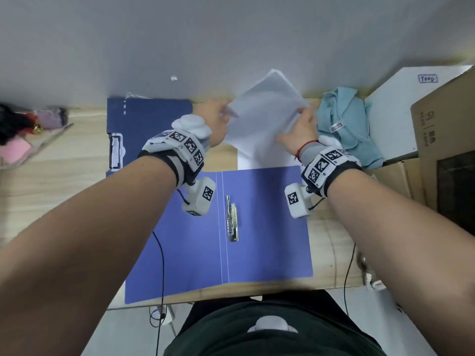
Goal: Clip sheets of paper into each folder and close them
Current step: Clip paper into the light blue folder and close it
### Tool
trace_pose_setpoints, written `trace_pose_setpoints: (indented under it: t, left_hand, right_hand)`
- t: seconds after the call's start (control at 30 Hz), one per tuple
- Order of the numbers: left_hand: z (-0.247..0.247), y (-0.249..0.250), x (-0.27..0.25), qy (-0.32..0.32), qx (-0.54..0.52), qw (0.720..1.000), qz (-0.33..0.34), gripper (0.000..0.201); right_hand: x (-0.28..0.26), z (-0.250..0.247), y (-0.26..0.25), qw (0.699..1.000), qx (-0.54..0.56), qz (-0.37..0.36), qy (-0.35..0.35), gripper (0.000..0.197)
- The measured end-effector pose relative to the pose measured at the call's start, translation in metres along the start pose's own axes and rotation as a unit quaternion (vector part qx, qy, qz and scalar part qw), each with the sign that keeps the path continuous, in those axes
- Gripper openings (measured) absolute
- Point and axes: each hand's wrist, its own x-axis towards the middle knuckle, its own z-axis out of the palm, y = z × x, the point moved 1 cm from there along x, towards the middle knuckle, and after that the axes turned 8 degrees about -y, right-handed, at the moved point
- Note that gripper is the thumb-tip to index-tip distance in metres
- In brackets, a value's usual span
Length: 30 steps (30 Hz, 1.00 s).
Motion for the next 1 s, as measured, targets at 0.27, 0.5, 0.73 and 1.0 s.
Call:
trace_pose_setpoints:
  t: [0.27, 0.5, 0.73, 1.0]
  left_hand:
    - [-0.046, 0.011, -0.05, 0.038, 0.125, 0.99, 0.05, 0.027]
    - [-0.078, 0.004, -0.084, 0.192, -0.178, 0.961, 0.09, 0.052]
    - [-0.037, -0.001, -0.093, 0.109, -0.296, 0.946, 0.065, 0.023]
    - [0.001, -0.01, -0.084, 0.057, -0.275, 0.959, -0.021, 0.036]
  right_hand:
    - [-0.032, -0.035, -0.017, 0.988, 0.066, -0.139, -0.009, 0.042]
    - [-0.054, -0.033, -0.002, 0.951, 0.254, -0.175, -0.004, 0.017]
    - [-0.069, -0.03, 0.002, 0.917, 0.357, -0.174, -0.035, 0.014]
    - [-0.075, -0.034, 0.005, 0.947, 0.286, -0.138, -0.056, 0.032]
